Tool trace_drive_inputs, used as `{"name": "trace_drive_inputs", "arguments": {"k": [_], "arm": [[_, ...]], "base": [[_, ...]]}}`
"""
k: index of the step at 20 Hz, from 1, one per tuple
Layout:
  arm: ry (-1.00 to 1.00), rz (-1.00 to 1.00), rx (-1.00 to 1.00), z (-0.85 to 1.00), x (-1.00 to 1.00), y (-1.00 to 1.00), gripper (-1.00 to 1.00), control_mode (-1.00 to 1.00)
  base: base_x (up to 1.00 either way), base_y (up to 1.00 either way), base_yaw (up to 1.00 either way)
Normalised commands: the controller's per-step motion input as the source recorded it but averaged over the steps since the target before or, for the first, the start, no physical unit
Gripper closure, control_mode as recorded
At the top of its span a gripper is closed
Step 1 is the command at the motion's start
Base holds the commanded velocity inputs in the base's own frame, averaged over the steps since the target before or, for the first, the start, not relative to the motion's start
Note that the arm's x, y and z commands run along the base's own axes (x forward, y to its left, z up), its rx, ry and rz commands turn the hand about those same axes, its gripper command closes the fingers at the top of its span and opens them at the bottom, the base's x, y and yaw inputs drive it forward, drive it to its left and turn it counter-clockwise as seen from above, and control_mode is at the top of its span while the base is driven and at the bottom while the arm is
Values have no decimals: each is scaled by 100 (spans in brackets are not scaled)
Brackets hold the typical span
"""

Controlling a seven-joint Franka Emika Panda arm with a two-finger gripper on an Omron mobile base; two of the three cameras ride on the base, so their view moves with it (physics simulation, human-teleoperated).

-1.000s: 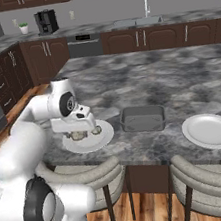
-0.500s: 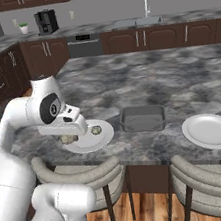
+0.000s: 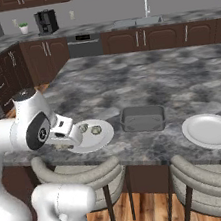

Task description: Place two dumplings into each of the tupperware containers and then place the containers in the fridge.

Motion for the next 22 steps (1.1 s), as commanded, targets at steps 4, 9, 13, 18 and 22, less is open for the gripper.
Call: {"name": "trace_drive_inputs", "arguments": {"k": [4,9,13,18,22], "arm": [[0,0,0,0,-16,-1,100,100],[0,0,0,0,0,0,100,100],[0,0,0,0,0,0,100,100],[0,0,0,0,0,0,100,100],[0,0,0,0,0,0,100,100]], "base": [[-11,-44,-1],[-24,-100,-6],[-48,-100,-9],[-6,-100,-9],[13,-86,-5]]}}
